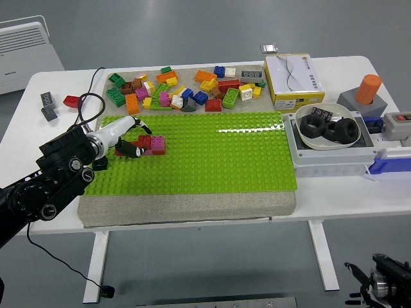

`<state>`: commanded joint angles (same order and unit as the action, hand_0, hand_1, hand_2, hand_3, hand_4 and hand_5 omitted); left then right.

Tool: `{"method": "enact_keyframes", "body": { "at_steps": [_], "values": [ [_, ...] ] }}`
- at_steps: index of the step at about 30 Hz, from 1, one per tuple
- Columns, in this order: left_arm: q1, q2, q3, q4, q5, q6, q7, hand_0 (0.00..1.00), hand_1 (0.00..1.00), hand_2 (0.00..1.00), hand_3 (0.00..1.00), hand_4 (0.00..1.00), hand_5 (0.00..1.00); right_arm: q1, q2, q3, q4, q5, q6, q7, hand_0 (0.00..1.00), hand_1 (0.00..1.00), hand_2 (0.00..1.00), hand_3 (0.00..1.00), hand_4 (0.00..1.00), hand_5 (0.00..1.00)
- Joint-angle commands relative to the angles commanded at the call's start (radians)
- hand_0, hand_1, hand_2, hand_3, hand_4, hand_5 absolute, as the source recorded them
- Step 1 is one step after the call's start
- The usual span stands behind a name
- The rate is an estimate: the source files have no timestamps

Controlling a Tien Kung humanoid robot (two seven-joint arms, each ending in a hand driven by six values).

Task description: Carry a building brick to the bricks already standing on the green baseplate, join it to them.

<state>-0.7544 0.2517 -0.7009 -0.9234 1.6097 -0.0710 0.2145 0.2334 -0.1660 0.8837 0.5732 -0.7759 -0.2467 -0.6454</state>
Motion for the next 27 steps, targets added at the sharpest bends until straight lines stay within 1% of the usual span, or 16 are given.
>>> {"method": "enact_keyframes", "body": {
  "at_steps": [1, 2, 5, 7, 8, 13, 14, 17, 19, 20, 25, 26, 27],
  "values": [
    [0.003, 0.0, -0.008, -0.009, 0.009, 0.001, 0.0, 0.987, 0.965, 0.948, 0.761, 0.705, 0.002, 0.0, 0.0, 0.0, 0.0, 0.0, 0.0, 0.0, 0.582, 0.567, 0.678, 0.797, 0.939, 0.998],
    [0.005, 0.001, -0.013, -0.015, 0.015, 0.001, 0.0, 0.987, 0.967, 0.955, 0.807, 0.728, 0.002, 0.0, 0.0, 0.0, 0.0, 0.0, 0.0, 0.0, 0.582, 0.566, 0.677, 0.796, 0.938, 0.998],
    [0.03, 0.011, -0.053, -0.074, 0.063, -0.003, 0.014, 0.987, 0.967, 0.955, 0.807, 0.728, 0.002, -0.003, 0.0, -0.002, -0.001, 0.004, 0.0, 0.0, 0.582, 0.566, 0.677, 0.796, 0.938, 0.998],
    [0.051, 0.023, -0.075, -0.12, 0.092, -0.012, 0.036, 0.987, 0.967, 0.955, 0.807, 0.728, 0.002, -0.006, 0.0, -0.006, -0.003, 0.011, -0.002, 0.0, 0.582, 0.566, 0.677, 0.796, 0.938, 0.998],
    [0.059, 0.029, -0.082, -0.141, 0.105, -0.02, 0.051, 0.992, 0.975, 0.987, 0.82, 0.829, 0.104, -0.007, 0.0, -0.007, -0.003, 0.013, -0.002, 0.0, 0.583, 0.566, 0.677, 0.795, 0.94, 0.998],
    [0.099, 0.057, -0.11, -0.259, 0.166, -0.056, 0.116, 0.992, 0.975, 0.987, 0.82, 0.829, 0.104, -0.013, 0.0, -0.008, -0.004, 0.015, -0.002, 0.0, 0.583, 0.566, 0.677, 0.795, 0.94, 0.998],
    [0.106, 0.062, -0.113, -0.282, 0.177, -0.06, 0.125, 0.998, 0.981, 0.998, 0.812, 0.875, 0.265, -0.015, 0.0, -0.009, -0.005, 0.016, -0.002, 0.0, 0.582, 0.566, 0.677, 0.796, 0.939, 0.998],
    [0.123, 0.074, -0.113, -0.338, 0.205, -0.065, 0.144, 0.998, 0.981, 0.998, 0.812, 0.875, 0.265, -0.017, 0.0, -0.011, -0.005, 0.02, -0.003, 0.0, 0.582, 0.566, 0.677, 0.796, 0.939, 0.998],
    [0.131, 0.077, -0.109, -0.347, 0.215, -0.065, 0.148, 0.998, 0.981, 0.998, 0.812, 0.875, 0.265, -0.017, 0.001, -0.011, -0.005, 0.02, -0.004, 0.0, 0.582, 0.566, 0.677, 0.796, 0.939, 0.998],
    [0.133, 0.078, -0.107, -0.349, 0.218, -0.064, 0.149, 0.998, 0.984, 0.998, 0.803, 0.891, 0.335, -0.018, 0.001, -0.011, -0.004, 0.02, -0.004, 0.0, 0.582, 0.564, 0.676, 0.796, 0.938, 0.998],
    [0.143, 0.078, -0.098, -0.345, 0.22, -0.062, 0.148, 0.998, 0.984, 0.998, 0.803, 0.891, 0.335, -0.018, 0.001, -0.012, -0.005, 0.021, -0.004, 0.0, 0.582, 0.564, 0.676, 0.796, 0.938, 0.998],
    [0.144, 0.077, -0.095, -0.342, 0.218, -0.06, 0.147, 0.998, 0.986, 0.998, 0.798, 0.901, 0.376, -0.018, 0.001, -0.012, -0.005, 0.021, -0.004, 0.0, 0.581, 0.564, 0.677, 0.796, 0.939, 0.998],
    [0.145, 0.076, -0.092, -0.337, 0.216, -0.059, 0.145, 0.998, 0.986, 0.998, 0.798, 0.901, 0.376, -0.018, 0.001, -0.012, -0.005, 0.021, -0.004, 0.0, 0.581, 0.564, 0.677, 0.796, 0.939, 0.998]
  ]
}}
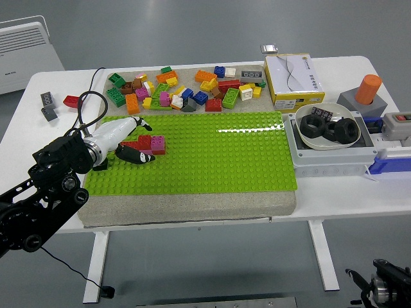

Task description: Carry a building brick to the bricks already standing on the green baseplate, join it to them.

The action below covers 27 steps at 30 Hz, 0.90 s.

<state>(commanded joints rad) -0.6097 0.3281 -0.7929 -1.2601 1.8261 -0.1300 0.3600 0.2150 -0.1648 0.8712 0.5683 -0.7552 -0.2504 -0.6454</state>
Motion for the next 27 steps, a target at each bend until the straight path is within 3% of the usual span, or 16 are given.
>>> {"method": "enact_keyframes", "body": {
  "at_steps": [27],
  "values": [
    [-0.003, -0.014, 0.004, 0.082, -0.006, 0.011, -0.016, 0.998, 0.994, 0.998, 0.78, 0.907, 0.391, 0.007, 0.0, -0.004, 0.001, 0.004, -0.001, 0.0, 0.582, 0.564, 0.676, 0.795, 0.938, 0.998]
  ]
}}
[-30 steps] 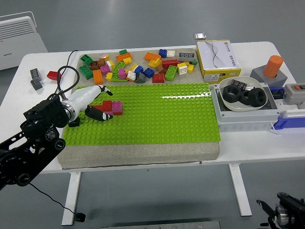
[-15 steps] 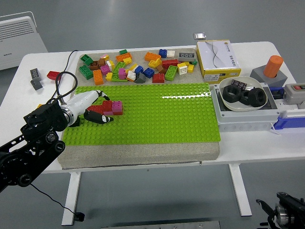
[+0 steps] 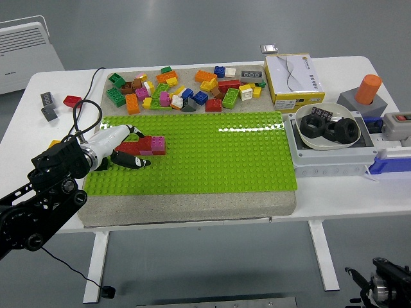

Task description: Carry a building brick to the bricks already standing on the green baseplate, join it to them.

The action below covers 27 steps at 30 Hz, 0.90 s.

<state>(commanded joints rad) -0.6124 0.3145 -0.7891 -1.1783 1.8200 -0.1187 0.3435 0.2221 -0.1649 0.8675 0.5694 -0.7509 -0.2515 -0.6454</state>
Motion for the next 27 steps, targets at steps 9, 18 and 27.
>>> {"method": "enact_keyframes", "body": {
  "at_steps": [9, 18, 27],
  "values": [
    [-0.004, -0.006, 0.008, 0.011, -0.003, -0.002, 0.001, 0.998, 0.994, 0.998, 0.773, 0.909, 0.393, 0.002, 0.0, 0.0, 0.0, 0.0, -0.001, 0.0, 0.583, 0.557, 0.676, 0.795, 0.939, 0.998],
    [0.002, -0.004, 0.005, 0.014, -0.003, -0.006, 0.003, 0.998, 0.994, 0.998, 0.767, 0.911, 0.396, 0.001, 0.0, -0.001, 0.0, 0.001, -0.001, 0.0, 0.581, 0.56, 0.676, 0.795, 0.939, 0.998],
    [0.008, -0.003, 0.004, 0.014, -0.005, -0.008, 0.002, 0.998, 0.994, 0.998, 0.762, 0.912, 0.399, 0.001, 0.0, -0.003, -0.001, 0.003, -0.001, 0.0, 0.584, 0.557, 0.676, 0.795, 0.941, 0.998]
  ]
}}
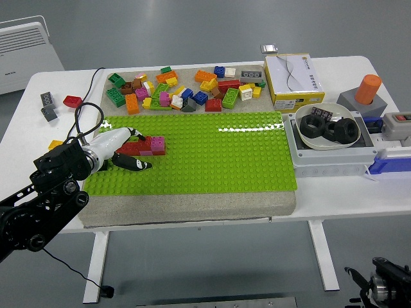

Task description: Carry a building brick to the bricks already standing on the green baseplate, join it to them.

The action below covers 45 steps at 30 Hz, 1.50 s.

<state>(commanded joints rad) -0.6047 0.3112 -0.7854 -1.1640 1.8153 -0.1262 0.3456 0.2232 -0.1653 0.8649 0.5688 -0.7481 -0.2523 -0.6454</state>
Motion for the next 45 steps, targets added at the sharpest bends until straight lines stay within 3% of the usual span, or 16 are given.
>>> {"method": "enact_keyframes", "body": {
  "at_steps": [21, 29, 36, 45],
  "values": [
    [0.014, -0.005, 0.004, 0.013, -0.002, 0.002, 0.0, 0.998, 0.993, 0.998, 0.754, 0.912, 0.392, -0.003, 0.001, -0.001, -0.003, 0.001, 0.002, 0.0, 0.585, 0.556, 0.676, 0.795, 0.943, 0.998],
    [0.015, 0.002, -0.009, -0.001, 0.001, 0.023, -0.012, 0.998, 0.989, 0.996, 0.716, 0.906, 0.391, -0.003, 0.004, 0.008, -0.003, -0.011, 0.006, 0.0, 0.582, 0.555, 0.676, 0.796, 0.943, 0.998],
    [0.023, 0.012, -0.029, -0.059, 0.022, 0.02, -0.013, 0.998, 0.984, 0.992, 0.711, 0.902, 0.389, 0.005, 0.004, 0.012, 0.002, -0.017, 0.008, 0.0, 0.582, 0.554, 0.677, 0.797, 0.943, 0.998],
    [0.063, 0.039, -0.088, -0.187, 0.039, 0.045, -0.023, 0.998, 0.981, 0.982, 0.707, 0.897, 0.382, 0.012, 0.003, 0.045, 0.001, -0.064, 0.028, 0.0, 0.583, 0.555, 0.677, 0.798, 0.943, 0.998]
  ]
}}
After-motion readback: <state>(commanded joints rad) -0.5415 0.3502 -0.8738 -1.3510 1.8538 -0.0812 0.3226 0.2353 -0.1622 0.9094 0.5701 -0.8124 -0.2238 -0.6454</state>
